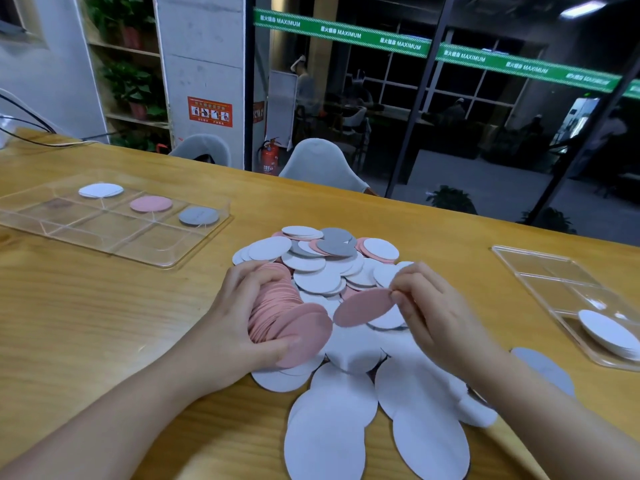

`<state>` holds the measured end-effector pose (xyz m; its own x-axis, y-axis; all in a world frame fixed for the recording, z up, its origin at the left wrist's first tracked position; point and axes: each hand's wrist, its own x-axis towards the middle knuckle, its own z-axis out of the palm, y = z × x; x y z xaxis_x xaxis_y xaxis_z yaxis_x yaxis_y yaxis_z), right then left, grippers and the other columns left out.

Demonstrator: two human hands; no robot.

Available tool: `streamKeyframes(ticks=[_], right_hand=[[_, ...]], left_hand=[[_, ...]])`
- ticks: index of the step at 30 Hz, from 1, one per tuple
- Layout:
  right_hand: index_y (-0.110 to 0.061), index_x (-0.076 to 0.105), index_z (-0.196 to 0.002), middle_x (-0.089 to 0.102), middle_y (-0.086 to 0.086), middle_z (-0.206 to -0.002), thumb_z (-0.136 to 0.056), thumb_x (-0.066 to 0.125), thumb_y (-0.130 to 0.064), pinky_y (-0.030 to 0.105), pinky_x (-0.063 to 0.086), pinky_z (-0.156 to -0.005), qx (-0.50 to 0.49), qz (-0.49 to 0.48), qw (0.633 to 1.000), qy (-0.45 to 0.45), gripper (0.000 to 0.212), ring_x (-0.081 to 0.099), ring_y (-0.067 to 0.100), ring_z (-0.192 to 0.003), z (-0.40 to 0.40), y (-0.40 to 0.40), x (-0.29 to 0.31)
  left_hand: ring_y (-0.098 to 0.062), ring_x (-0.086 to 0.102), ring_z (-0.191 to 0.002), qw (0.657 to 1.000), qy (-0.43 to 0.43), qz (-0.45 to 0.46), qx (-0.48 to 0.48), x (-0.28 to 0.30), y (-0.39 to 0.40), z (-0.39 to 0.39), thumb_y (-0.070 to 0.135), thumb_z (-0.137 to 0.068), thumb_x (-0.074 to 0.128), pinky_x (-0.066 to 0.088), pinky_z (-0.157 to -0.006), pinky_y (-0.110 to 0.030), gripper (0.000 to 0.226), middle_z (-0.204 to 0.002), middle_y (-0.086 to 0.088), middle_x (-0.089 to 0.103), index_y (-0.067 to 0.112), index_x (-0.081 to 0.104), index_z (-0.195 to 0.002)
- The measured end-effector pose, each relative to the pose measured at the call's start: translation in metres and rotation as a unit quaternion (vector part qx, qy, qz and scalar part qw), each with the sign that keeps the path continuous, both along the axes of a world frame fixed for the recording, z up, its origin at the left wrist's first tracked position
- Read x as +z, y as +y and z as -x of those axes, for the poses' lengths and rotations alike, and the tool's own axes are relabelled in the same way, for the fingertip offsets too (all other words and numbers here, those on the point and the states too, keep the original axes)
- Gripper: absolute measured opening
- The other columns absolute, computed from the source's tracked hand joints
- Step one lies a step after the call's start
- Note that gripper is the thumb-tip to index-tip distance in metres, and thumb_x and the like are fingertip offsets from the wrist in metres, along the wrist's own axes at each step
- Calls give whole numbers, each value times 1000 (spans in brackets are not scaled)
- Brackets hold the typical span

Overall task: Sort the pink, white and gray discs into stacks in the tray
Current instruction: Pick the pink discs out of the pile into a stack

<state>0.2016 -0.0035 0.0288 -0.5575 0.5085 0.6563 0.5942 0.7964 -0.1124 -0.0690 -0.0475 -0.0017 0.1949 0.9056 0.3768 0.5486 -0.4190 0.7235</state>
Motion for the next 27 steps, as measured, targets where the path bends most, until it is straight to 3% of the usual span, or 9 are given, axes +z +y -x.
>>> streamKeyframes(ticks=[4,8,12,15,18,21,23,25,27], right_hand=[[-23,45,-91,47,-10,-82,-98,37,-28,7,32,-71,17,45,999,6,12,36,-4,-74,10,-18,-11],[-24,47,-87,56,-6,-73,-90,45,-24,2,31,-67,-2,72,997,7,4,41,-1,-69,30,-26,-24],[-15,55,-82,58,-4,-74,-90,47,-25,11,35,-64,25,100,995,12,15,47,5,-69,46,-33,-28],[-18,54,-83,56,-7,-76,-91,49,-28,11,35,-65,26,106,994,29,13,47,4,-70,45,-35,-29],[-24,48,-98,51,-13,-92,-89,51,-35,6,34,-76,-1,111,993,46,14,45,-3,-81,37,-35,-32],[-33,36,-126,44,-15,-125,-86,50,-52,10,32,-97,2,187,981,44,46,40,-7,-113,35,-39,-29],[-42,17,-139,26,-26,-143,-87,38,-62,10,20,-107,14,260,966,7,59,21,-13,-131,37,-43,-25],[-37,5,-143,11,-35,-142,-91,34,-59,7,14,-108,27,318,947,-16,63,9,-23,-129,42,-49,-24],[-36,1,-144,11,-35,-143,-93,31,-52,8,16,-109,39,354,934,-8,61,11,-23,-129,47,-54,-23]], left_hand=[[29,15,-119,1000,-3,-4,-2,1,0,-1,66,-50,65,14,-85,11,74,-123,46,13,55,33,-116],[29,14,-119,1000,4,2,-4,1,-1,0,68,-45,67,14,-85,11,80,-122,48,12,55,32,-116],[26,16,-121,1000,24,-12,-5,2,-5,-1,67,-45,68,14,-88,10,81,-124,45,13,55,33,-117],[21,19,-126,999,33,-40,-14,4,-8,-5,63,-50,68,14,-92,7,73,-126,43,17,53,38,-115],[16,20,-130,997,44,-58,-29,5,-12,-11,60,-53,71,16,-94,5,71,-129,41,18,52,40,-117],[12,22,-132,996,36,-70,-39,5,-15,-18,58,-55,72,18,-95,4,75,-131,38,20,53,39,-122],[13,22,-131,997,19,-65,-44,5,-16,-22,57,-56,72,18,-94,4,76,-131,38,20,54,36,-123],[13,20,-132,997,17,-53,-51,2,-17,-26,56,-58,69,20,-94,4,75,-132,37,18,55,34,-124],[10,16,-135,997,30,-40,-57,-2,-18,-28,56,-61,65,21,-96,0,73,-136,34,14,58,30,-125]])
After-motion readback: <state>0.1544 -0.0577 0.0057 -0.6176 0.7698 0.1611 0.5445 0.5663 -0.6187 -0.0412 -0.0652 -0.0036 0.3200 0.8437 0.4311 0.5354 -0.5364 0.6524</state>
